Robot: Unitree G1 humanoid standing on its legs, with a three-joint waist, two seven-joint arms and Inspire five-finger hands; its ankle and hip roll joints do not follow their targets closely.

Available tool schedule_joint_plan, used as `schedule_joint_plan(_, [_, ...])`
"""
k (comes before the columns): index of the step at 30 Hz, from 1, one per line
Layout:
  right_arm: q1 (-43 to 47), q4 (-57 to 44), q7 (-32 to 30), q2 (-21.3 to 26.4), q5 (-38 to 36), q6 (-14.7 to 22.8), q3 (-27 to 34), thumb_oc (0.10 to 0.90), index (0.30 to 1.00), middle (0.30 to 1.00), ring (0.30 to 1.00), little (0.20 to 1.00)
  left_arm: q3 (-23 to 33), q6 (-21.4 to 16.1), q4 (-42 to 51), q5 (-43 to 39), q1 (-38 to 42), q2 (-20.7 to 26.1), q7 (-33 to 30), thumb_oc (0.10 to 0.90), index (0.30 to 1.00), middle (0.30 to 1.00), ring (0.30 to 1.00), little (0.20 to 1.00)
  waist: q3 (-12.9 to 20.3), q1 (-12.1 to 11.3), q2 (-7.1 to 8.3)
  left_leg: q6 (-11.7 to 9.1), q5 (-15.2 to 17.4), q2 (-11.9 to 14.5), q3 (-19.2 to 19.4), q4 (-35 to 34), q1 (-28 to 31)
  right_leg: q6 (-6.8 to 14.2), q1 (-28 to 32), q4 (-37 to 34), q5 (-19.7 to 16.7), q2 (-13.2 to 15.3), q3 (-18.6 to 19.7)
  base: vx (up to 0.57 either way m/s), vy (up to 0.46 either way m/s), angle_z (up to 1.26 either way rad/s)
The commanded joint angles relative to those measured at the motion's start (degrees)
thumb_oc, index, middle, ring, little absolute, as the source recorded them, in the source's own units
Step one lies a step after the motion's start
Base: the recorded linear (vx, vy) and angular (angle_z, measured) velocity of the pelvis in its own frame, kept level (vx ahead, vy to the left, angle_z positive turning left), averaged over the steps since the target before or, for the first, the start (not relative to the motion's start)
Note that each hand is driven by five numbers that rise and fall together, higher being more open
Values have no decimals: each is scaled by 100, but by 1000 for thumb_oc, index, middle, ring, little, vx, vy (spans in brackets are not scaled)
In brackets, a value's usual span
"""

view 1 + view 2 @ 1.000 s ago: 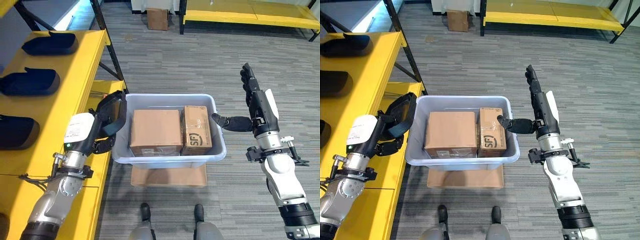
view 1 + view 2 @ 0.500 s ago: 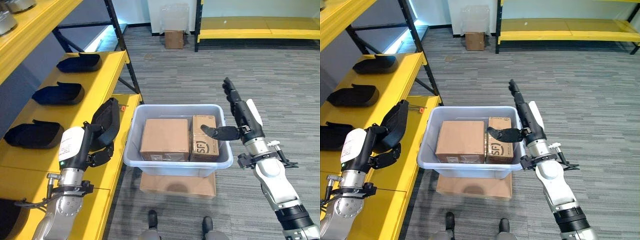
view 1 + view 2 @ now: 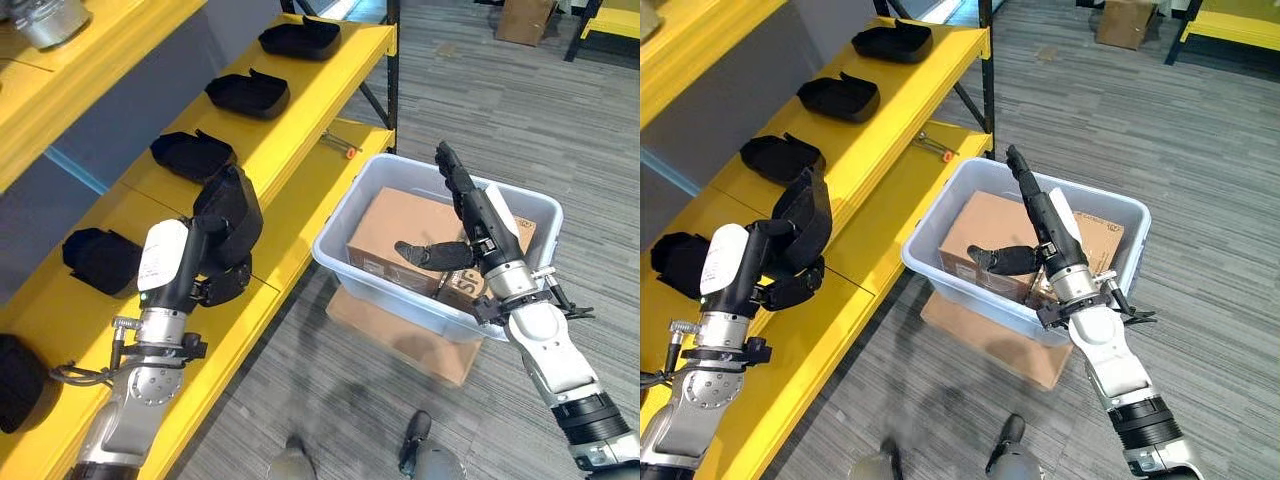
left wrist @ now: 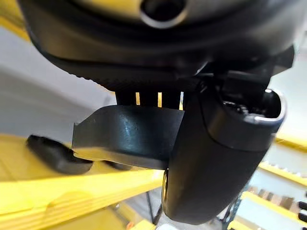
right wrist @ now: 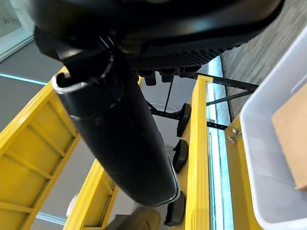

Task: Move parts from the plastic box to the shelf.

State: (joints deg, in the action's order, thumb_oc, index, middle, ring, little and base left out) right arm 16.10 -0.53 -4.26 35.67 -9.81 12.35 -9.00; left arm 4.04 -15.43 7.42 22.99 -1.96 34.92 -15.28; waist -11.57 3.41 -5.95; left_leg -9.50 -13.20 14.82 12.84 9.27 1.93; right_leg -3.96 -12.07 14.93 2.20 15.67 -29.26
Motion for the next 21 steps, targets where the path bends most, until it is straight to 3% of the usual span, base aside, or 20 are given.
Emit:
schedule_joint_plan(1, [290, -502, -174, -272, -56, 612, 238, 900, 1000, 1000, 1000, 1000, 364, -333, 682, -72, 776, 268, -434, 400, 300, 300, 300, 300, 533, 198, 105, -104, 626, 190, -3, -180, 687, 908, -230, -565, -200, -94, 347, -111, 137, 103])
schedule_joint_plan(2, [93, -616, -240, -243, 6, 652, 475, 900, 1000, 1000, 1000, 1000, 234, -360, 753, -9, 970, 265, -405, 400, 300, 300, 300, 300, 629, 394, 44, -44, 1144, 133, 634, -546, 773, 1054, -365, -363, -303, 197, 61, -94, 168, 130])
schedule_joint_plan(5, [-101, -641, -254, -296, 57, 630, 610, 900, 1000, 1000, 1000, 1000, 213, -381, 797, -26, 915, 336, -402, 400, 300, 300, 300, 300, 655, 365, 15, 19, 1538, 32, 569, -782, 806, 1139, -447, -268, -404, 276, 169, 10, 158, 95])
schedule_joint_plan(9, [-285, -600, -257, -443, 94, 660, 741, 900, 1000, 1000, 1000, 1000, 229, -432, 859, -9, 859, 329, -410, 400, 300, 300, 300, 300, 645, 230, 228, 205, 1932, -189, 620, -726, 737, 1371, -263, -429, -813, 607, 147, 23, 188, 8])
schedule_joint_plan(21, [-396, -551, -133, -607, 152, 590, 764, 900, 1000, 1000, 1000, 1000, 461, -388, 939, 174, 607, 394, -446, 400, 300, 300, 300, 300, 738, -88, 690, 329, 2401, -587, 380, -611, 670, 1727, 405, -1101, -1431, 939, -168, 28, 105, 23])
